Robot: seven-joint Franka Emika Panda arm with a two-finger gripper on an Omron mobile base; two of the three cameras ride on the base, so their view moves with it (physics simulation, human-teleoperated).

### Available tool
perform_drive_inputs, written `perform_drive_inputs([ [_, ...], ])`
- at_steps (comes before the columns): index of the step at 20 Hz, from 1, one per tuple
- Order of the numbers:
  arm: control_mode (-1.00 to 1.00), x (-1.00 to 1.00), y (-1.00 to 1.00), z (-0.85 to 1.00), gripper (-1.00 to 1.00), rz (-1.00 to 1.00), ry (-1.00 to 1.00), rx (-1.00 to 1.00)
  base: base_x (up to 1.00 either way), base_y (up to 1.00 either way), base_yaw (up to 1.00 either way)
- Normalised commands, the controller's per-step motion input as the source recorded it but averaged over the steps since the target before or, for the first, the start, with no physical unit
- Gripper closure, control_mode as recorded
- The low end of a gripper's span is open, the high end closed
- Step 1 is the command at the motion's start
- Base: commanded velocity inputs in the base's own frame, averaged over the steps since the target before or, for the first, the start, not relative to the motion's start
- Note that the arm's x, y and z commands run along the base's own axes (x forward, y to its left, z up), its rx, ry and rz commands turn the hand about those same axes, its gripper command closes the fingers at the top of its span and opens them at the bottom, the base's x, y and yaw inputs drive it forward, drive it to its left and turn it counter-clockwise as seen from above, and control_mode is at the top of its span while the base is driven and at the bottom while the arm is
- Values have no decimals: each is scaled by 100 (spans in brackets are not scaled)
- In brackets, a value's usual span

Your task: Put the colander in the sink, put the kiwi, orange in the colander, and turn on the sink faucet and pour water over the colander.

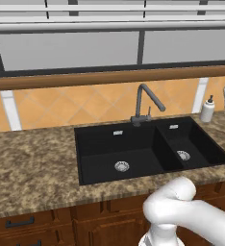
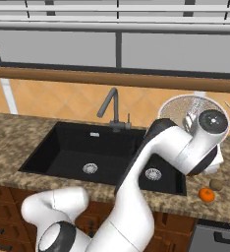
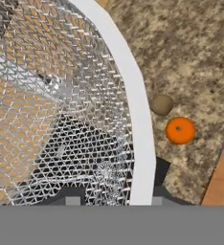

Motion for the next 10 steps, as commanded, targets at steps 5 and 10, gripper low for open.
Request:
perform_drive_inputs([
  [5, -100, -57, 100, 21, 100, -21, 0, -7, 0, 0, 0],
  [10, -100, -7, 100, 4, 100, -26, 5, -2, 0, 0, 0],
])
